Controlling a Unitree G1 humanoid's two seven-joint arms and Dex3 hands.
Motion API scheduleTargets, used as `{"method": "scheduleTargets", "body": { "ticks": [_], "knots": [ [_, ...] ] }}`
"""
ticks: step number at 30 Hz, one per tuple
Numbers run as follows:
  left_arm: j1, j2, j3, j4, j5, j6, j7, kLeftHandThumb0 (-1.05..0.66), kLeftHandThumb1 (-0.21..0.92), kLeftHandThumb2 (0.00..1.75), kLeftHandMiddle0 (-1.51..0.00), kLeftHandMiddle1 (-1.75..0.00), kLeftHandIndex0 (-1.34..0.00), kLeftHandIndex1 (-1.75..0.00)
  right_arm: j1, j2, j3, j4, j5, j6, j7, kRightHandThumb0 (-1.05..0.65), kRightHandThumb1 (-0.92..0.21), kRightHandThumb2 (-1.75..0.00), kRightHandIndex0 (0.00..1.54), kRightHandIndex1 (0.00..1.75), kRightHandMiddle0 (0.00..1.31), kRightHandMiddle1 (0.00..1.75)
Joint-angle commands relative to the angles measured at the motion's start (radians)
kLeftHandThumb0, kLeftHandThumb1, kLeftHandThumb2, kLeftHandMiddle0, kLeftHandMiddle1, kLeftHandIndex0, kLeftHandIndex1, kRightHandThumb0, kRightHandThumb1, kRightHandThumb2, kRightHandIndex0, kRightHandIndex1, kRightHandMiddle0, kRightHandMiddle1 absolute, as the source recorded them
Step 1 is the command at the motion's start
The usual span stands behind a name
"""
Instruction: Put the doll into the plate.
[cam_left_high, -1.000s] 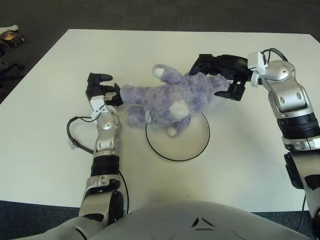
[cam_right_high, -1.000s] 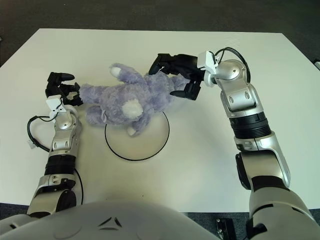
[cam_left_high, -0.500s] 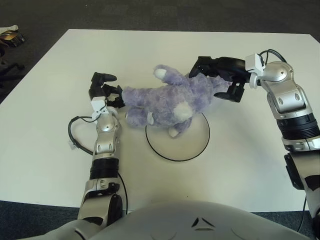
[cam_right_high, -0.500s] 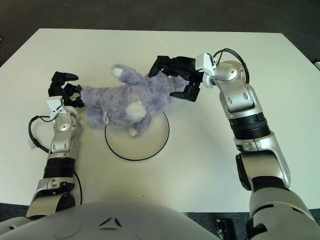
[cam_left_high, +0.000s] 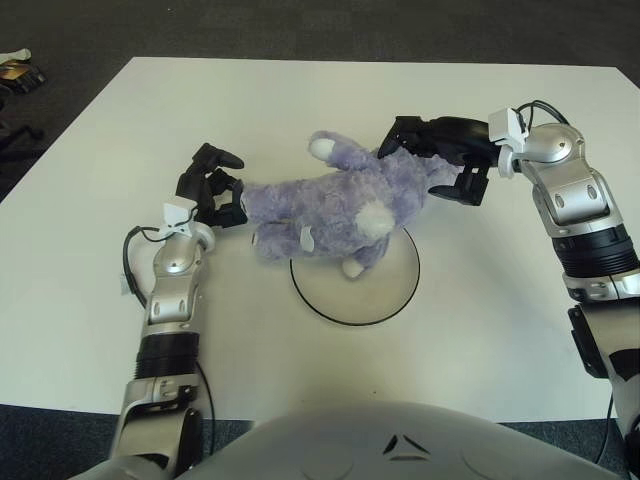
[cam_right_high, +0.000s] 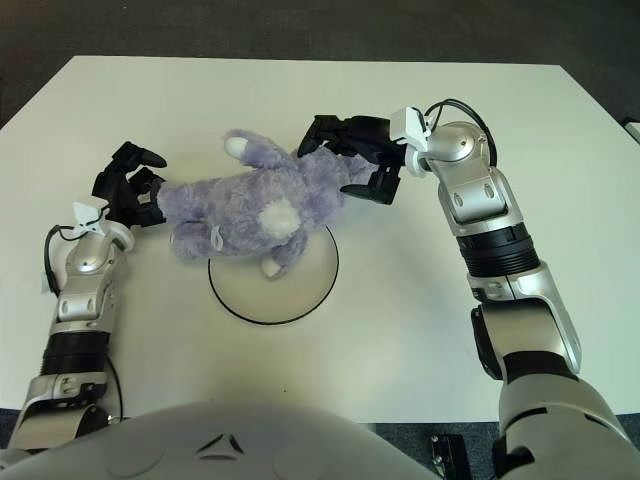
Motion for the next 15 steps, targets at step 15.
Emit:
{"method": "scheduleTargets", "body": {
  "ticks": [15],
  "knots": [
    [0.015,0.139,-0.008,-0.027,-0.14,-0.036,-0.31,-0.69,0.73,0.8,-0.05,-0.95,0.0,-1.06,-0.023,0.013,0.011,0.066,0.001,-0.062,0.021,0.17,-0.06,-1.48,0.0,0.69,0.0,1.24]
  ]
}}
